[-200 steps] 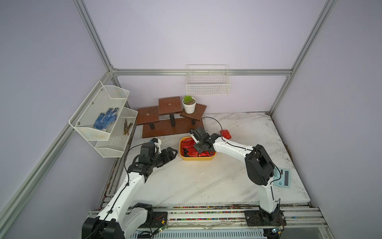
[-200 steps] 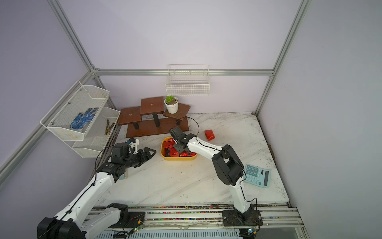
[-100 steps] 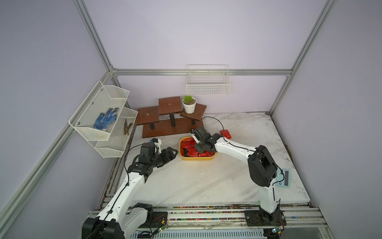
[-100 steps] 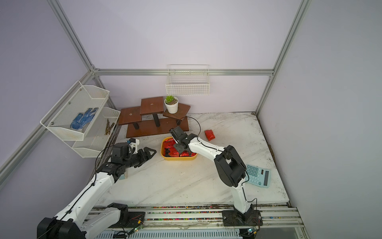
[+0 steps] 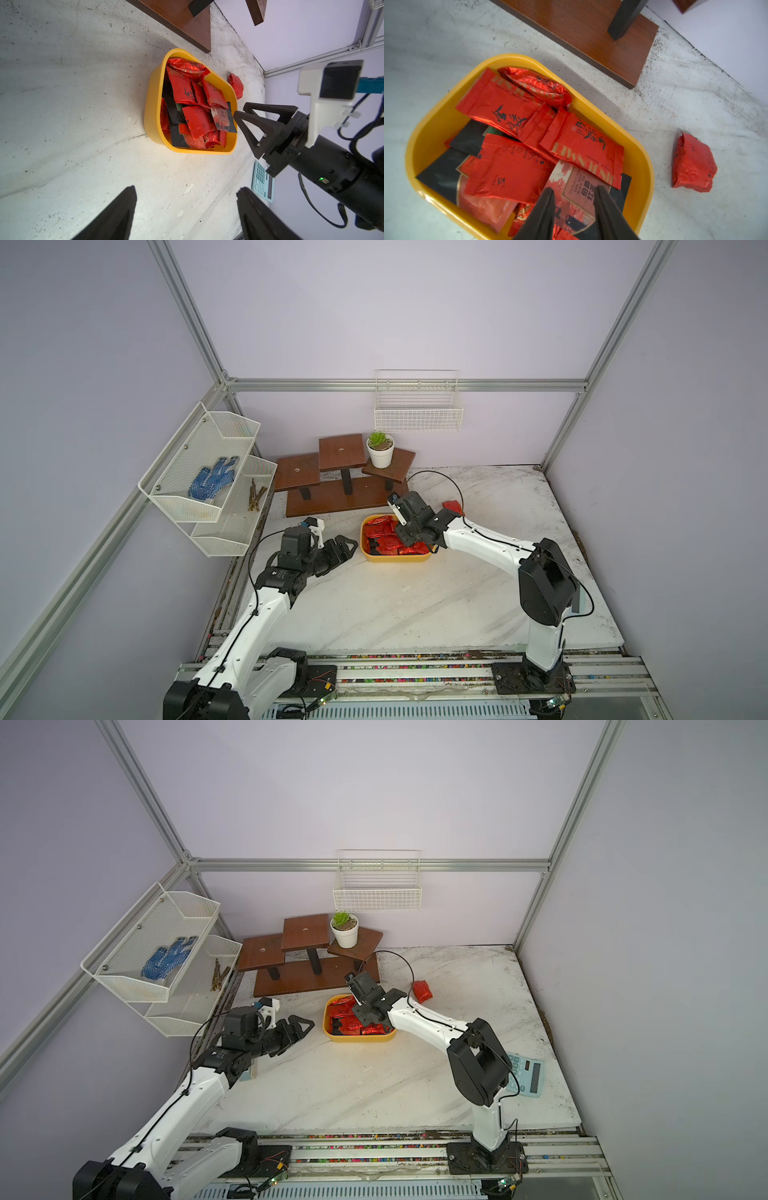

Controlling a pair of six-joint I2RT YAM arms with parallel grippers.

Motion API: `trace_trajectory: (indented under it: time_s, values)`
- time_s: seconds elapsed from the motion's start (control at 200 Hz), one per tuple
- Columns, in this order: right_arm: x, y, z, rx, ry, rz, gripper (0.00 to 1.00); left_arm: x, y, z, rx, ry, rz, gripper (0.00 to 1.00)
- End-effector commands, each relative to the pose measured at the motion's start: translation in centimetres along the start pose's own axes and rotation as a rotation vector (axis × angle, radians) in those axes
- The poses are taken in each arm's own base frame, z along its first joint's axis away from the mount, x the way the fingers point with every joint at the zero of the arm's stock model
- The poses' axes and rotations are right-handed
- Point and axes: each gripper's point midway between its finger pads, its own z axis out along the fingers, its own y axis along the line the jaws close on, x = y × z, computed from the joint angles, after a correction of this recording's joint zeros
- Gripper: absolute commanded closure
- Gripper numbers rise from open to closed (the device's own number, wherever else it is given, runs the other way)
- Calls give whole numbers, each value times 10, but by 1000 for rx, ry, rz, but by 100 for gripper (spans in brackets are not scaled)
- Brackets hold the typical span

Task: Take the tea bags out of the storage box
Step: Pick up the tea bag from the storage box.

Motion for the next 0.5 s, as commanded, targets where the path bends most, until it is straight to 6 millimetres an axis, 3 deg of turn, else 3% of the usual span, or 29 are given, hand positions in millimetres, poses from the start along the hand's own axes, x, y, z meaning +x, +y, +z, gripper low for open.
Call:
trace_trajectory:
  time_s: [0.0, 0.285, 0.495]
  values:
    - [8, 1, 13, 33, 33, -28, 55, -6, -12, -6, 53, -31, 17, 21]
    - [-17, 17, 15, -25, -8, 14, 44, -5, -10, -5, 50, -30, 12, 21]
    - [-29, 21, 23, 12, -16, 35, 43, -3, -8, -5, 49, -29, 13, 20]
